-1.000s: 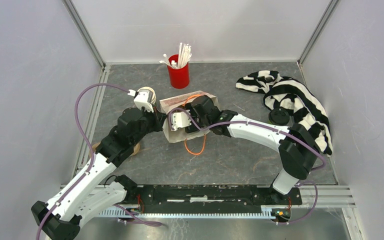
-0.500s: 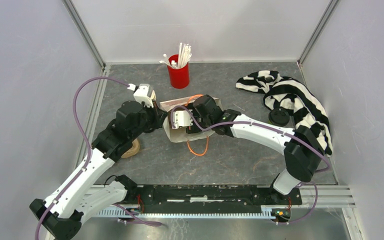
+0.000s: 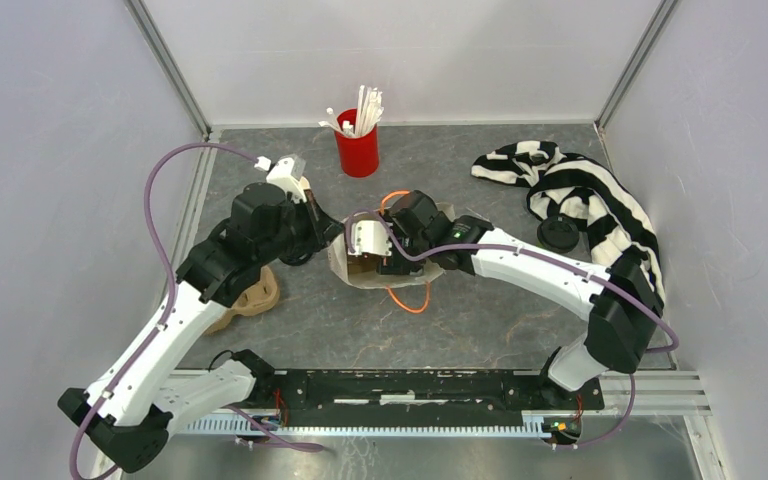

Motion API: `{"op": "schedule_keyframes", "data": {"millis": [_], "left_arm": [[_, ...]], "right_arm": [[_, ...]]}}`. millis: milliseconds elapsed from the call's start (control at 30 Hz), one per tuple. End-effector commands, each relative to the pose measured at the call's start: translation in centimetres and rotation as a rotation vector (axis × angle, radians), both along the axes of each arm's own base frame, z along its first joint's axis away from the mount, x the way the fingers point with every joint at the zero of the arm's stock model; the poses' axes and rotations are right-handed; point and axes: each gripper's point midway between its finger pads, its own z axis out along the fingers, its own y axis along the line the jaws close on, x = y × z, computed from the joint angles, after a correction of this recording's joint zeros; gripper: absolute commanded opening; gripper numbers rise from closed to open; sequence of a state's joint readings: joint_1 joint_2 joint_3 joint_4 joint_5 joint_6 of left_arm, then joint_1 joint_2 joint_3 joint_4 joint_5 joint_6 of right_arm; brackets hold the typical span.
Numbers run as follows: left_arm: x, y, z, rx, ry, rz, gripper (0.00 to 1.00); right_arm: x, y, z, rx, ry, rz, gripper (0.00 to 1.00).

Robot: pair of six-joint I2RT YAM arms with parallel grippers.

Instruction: Pack the takeout coffee

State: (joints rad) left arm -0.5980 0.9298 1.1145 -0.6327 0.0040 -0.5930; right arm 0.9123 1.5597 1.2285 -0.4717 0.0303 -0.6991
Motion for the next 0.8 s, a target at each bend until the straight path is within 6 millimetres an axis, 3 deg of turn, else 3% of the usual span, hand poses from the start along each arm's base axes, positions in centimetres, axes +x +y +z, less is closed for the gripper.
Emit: {"op": "schedule_keyframes", "data": {"millis": [0, 333, 467, 767], "left_arm": [[-1.2, -1.5, 1.6, -0.097, 0.107, -0.025, 0.02], [-2.0, -1.8, -0.4, -0.104, 0.351, 0.060, 0.02], [-1.3, -1.0, -0.2, -0.077, 0.351, 0.128, 0.02], [1.6, 0.4, -0.4, 0.043, 0.285, 0.213, 0.02]], "right_arm": [[-2.9, -0.9, 0.5, -0.024, 0.139, -0.046, 0.36], [-5.1, -2.8, 0.0, -0.162, 0.248, -0.105, 0.36], [-5.4, -2.9, -0.8, -0.183, 0.282, -0.123, 0.37], [-5.3, -3.4, -4.8, -0.241, 0.284, -0.119, 0.37]]}}
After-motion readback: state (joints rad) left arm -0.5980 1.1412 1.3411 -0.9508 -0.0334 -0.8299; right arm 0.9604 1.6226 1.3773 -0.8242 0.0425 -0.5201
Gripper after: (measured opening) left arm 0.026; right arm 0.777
